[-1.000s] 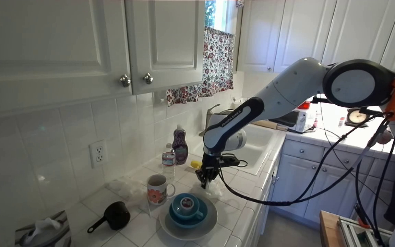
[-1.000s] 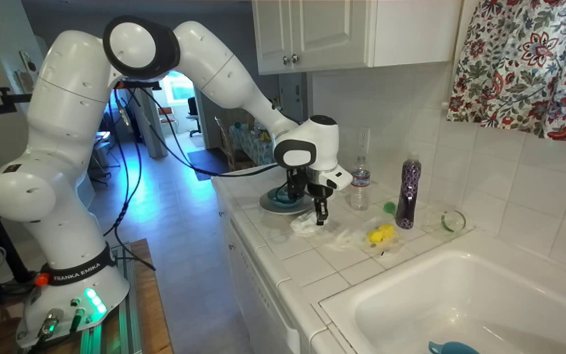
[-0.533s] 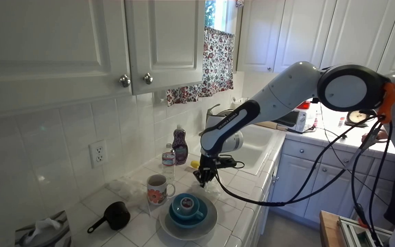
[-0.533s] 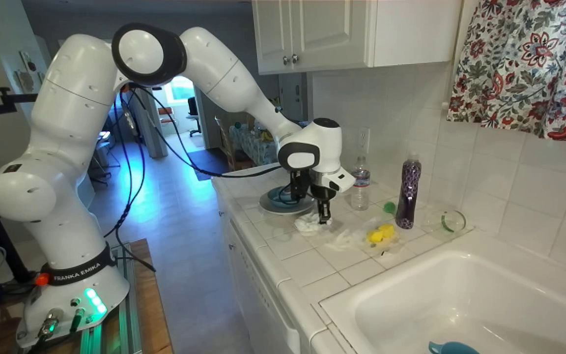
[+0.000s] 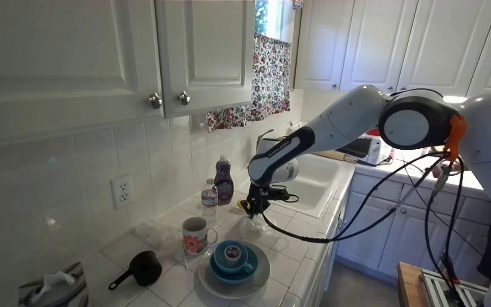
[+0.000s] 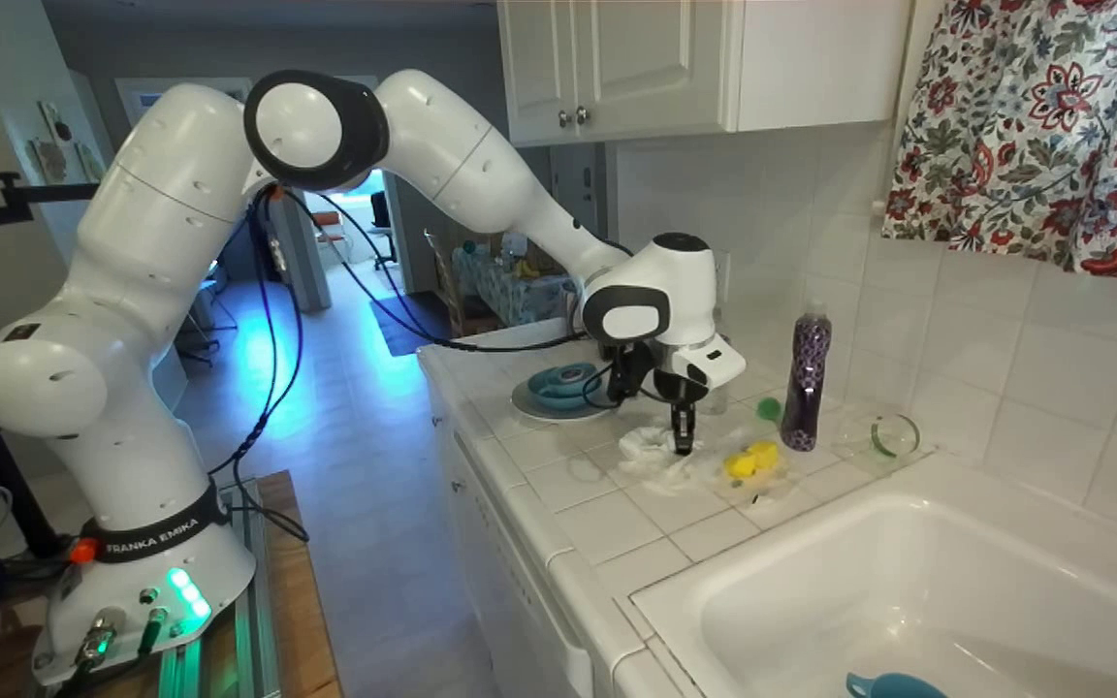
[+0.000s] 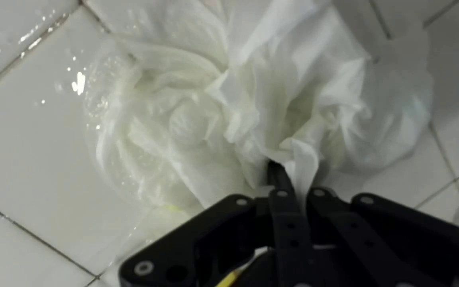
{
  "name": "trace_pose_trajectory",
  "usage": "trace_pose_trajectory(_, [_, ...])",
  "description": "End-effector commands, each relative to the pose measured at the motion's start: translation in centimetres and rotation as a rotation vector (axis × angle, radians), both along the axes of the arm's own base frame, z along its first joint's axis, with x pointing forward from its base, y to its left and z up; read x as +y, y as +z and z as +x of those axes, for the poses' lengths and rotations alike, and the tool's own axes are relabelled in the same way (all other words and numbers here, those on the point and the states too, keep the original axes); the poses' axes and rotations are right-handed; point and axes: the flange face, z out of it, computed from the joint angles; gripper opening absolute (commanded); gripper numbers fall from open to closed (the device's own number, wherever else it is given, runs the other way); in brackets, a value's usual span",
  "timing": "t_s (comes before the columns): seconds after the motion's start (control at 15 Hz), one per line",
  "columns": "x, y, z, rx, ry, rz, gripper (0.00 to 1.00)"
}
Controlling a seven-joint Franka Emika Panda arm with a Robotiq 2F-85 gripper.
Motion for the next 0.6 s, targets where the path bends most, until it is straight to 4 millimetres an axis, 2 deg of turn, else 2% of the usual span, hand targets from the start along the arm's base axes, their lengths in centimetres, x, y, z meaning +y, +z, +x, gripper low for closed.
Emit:
trace_pose_trajectory(0.0, [-2.5,-0.2,1.6,0.018,-0.078,-0.018,0.01])
trace_pose_trajectory(0.2, [-2.5,-0.7,1.0,0.036,-0.073,-0.034,0.01])
trace_pose_trajectory(0.53, [0.6,-1.3,-0.8,0.062,0.061,-0.038,0.01])
